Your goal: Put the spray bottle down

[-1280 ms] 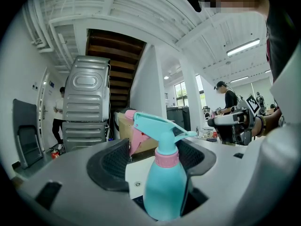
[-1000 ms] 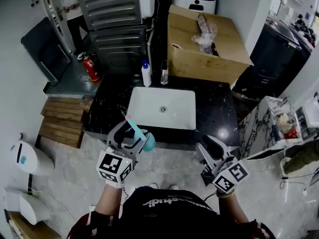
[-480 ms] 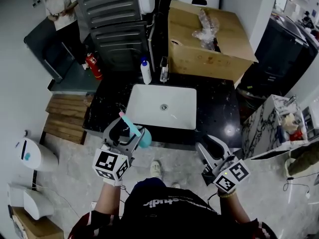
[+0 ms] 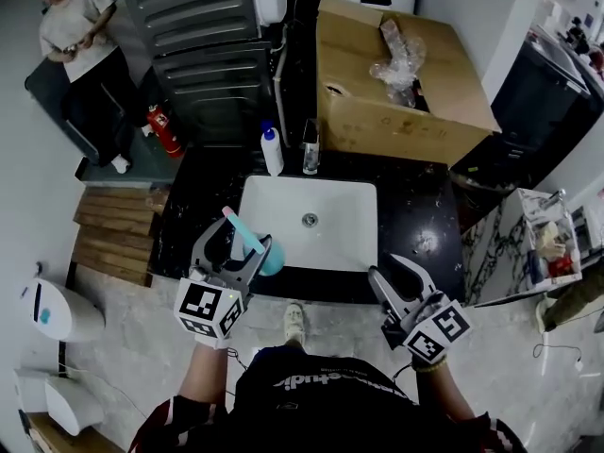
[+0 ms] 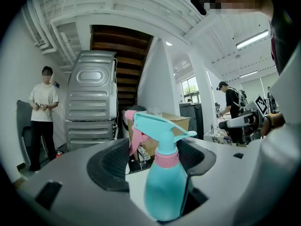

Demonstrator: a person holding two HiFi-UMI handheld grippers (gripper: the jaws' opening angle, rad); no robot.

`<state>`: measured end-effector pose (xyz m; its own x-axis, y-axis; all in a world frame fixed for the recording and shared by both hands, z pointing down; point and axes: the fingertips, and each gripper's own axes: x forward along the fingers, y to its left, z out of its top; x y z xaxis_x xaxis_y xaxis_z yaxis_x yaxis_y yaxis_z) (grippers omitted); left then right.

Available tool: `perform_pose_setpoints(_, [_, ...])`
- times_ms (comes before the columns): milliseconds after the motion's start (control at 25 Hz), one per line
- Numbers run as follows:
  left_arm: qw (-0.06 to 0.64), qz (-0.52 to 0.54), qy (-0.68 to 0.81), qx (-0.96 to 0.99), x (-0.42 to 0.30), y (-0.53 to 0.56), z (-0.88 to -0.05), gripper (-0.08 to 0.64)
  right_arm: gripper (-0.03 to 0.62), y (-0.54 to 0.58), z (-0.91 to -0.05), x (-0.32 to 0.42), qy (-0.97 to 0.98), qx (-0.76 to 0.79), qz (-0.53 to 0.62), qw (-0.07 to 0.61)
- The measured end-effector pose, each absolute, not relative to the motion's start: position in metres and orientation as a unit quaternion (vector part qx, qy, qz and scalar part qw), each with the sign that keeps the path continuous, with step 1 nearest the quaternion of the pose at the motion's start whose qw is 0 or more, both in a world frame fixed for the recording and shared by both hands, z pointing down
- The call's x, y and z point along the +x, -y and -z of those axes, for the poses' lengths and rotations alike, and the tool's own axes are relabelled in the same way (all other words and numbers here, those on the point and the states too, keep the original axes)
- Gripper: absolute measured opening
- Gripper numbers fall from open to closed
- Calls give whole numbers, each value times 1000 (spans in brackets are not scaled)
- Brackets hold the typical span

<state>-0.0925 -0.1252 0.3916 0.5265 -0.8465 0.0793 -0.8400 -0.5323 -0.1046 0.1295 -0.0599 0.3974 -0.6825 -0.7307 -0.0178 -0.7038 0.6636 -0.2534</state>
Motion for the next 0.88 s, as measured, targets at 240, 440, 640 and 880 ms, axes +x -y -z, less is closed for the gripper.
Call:
perform_pose_setpoints(240, [55, 80, -467, -879, -114, 202, -390, 327, 138, 131, -382, 100, -900, -433, 45, 29])
perform_pose_setpoints(440, [55, 70, -460, -883, -137, 250, -393, 327, 128, 177, -377, 77, -882, -471, -15, -2])
perform_pose_setpoints(640, [48, 65, -448, -890, -156, 284, -399, 327, 55, 206, -377, 61, -869, -494, -19, -9])
perform_pose_setpoints(880, [31, 66, -461, -885, -177, 323, -415, 327, 41, 226, -378, 52, -868, -496, -10, -22])
